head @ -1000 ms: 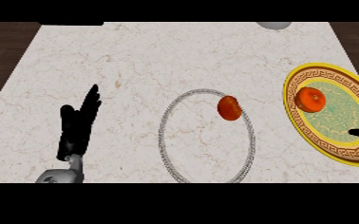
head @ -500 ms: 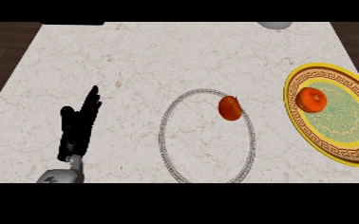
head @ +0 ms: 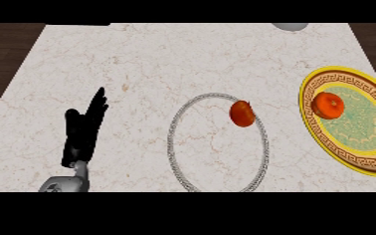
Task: Pick the squash from the placemat and place it in the plate
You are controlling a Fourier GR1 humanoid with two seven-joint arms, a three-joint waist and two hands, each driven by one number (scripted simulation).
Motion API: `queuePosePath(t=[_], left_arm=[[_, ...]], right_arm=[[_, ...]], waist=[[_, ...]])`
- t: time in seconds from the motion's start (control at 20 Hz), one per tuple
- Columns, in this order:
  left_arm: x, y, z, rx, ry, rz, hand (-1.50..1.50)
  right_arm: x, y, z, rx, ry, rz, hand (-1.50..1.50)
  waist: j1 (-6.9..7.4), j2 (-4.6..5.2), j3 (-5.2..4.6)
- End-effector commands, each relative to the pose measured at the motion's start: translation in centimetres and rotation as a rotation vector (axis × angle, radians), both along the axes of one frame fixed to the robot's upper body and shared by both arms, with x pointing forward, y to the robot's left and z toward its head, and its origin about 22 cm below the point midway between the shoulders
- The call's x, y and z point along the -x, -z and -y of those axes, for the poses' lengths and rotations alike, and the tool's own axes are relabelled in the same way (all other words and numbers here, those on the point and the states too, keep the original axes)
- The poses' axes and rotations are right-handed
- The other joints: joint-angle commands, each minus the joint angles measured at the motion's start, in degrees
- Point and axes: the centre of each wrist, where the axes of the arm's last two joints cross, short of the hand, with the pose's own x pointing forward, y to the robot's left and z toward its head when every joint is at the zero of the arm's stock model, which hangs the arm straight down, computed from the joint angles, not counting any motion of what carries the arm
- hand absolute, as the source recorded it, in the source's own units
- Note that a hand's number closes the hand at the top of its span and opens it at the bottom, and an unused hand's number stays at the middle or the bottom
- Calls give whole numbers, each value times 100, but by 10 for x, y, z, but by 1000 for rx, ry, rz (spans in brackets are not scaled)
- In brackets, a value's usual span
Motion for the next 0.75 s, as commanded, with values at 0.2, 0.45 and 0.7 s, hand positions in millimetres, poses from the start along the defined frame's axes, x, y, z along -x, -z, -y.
queuePosePath(t=[0.2,0.45,0.7], left_arm=[[3,7,-8,-4,12,11,0],[5,8,3,10,13,6,0],[2,5,2,14,-6,10,0]], right_arm=[[22,-10,18,4,64,29,-150],[15,-15,18,3,99,42,-150],[33,-14,26,26,119,35,-150]], waist=[[9,22,7],[50,31,15],[34,22,18]])
